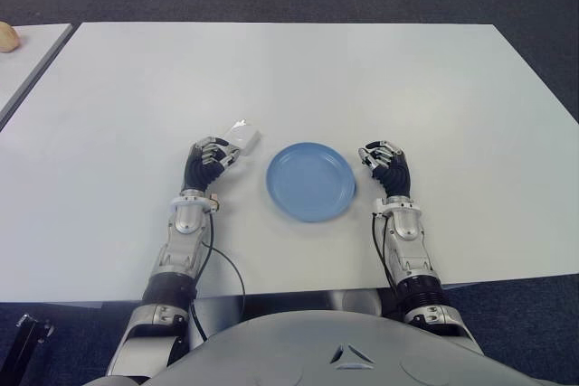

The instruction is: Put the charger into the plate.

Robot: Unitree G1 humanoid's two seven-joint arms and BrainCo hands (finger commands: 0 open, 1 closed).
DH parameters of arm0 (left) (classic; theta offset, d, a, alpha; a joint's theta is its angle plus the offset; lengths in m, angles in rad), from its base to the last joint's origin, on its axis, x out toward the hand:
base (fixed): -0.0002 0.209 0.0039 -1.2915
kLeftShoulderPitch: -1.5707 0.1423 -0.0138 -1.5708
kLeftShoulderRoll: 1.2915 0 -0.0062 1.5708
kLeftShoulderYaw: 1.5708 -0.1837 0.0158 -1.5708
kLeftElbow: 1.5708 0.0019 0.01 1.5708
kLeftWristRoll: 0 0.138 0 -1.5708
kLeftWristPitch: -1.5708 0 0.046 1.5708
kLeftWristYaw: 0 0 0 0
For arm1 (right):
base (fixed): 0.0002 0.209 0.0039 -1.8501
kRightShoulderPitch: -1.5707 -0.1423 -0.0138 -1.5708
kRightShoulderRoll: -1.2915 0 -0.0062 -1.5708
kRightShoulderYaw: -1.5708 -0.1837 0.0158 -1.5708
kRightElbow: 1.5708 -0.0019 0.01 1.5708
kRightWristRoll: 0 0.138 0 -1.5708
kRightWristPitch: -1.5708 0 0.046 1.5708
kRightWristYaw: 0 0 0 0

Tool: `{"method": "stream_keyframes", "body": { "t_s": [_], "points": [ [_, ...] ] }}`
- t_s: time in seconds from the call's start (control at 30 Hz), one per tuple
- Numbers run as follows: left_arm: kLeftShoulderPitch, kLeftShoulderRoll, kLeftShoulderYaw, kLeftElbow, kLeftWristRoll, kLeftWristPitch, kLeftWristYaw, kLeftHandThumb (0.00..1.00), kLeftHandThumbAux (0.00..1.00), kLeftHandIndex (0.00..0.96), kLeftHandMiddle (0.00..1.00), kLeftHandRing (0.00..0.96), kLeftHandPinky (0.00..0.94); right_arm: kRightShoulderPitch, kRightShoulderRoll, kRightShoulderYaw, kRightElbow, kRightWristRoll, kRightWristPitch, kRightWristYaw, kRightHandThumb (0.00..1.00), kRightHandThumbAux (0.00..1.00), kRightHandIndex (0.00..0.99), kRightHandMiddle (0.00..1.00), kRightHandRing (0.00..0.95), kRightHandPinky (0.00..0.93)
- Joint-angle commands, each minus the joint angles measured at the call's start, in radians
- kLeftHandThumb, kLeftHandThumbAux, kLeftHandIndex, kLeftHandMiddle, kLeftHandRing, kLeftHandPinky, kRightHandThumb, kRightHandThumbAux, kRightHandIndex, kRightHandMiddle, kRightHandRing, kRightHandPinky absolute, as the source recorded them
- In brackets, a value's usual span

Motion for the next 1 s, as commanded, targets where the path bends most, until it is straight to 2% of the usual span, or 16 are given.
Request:
{"method": "stream_keyframes", "body": {
  "t_s": [0.03,0.37,0.63,0.73,0.8,0.83,0.97,1.0],
  "points": [
    [0.015,0.008,-0.008,-0.004,0.004,0.020,-0.010,0.710,0.715,0.434,0.648,0.645,0.609,0.024,0.007,0.001,0.029,0.001,0.044,0.003,0.706,0.726,0.436,0.764,0.761,0.782],
    [0.021,0.003,-0.009,-0.023,0.006,0.024,-0.005,0.709,0.715,0.434,0.652,0.650,0.614,0.025,0.009,0.002,0.027,0.005,0.043,0.007,0.705,0.726,0.436,0.761,0.757,0.775],
    [0.029,-0.010,-0.013,-0.055,0.050,0.019,0.054,0.709,0.715,0.434,0.644,0.638,0.604,0.027,0.012,0.003,0.023,0.002,0.041,0.002,0.705,0.726,0.436,0.760,0.754,0.772],
    [0.030,-0.008,-0.025,-0.070,0.108,0.025,0.110,0.709,0.715,0.434,0.644,0.640,0.612,0.027,0.015,0.003,0.027,-0.001,0.037,-0.002,0.705,0.726,0.436,0.762,0.757,0.775],
    [0.036,-0.010,-0.041,-0.115,0.170,0.059,0.157,0.709,0.716,0.433,0.645,0.643,0.622,0.026,0.016,0.002,0.030,0.000,0.038,-0.003,0.705,0.726,0.436,0.764,0.759,0.778],
    [0.044,-0.020,-0.056,-0.169,0.215,0.100,0.182,0.709,0.716,0.433,0.646,0.643,0.624,0.026,0.017,0.002,0.031,0.001,0.039,-0.002,0.705,0.726,0.436,0.764,0.760,0.778],
    [0.060,-0.043,-0.090,-0.269,0.322,0.200,0.245,0.708,0.717,0.431,0.611,0.607,0.570,0.024,0.018,0.002,0.034,0.001,0.042,-0.002,0.705,0.726,0.436,0.766,0.761,0.775],
    [0.063,-0.046,-0.096,-0.282,0.341,0.219,0.257,0.707,0.717,0.429,0.565,0.557,0.517,0.024,0.018,0.002,0.034,0.000,0.042,-0.002,0.705,0.726,0.436,0.766,0.761,0.775]
  ]
}}
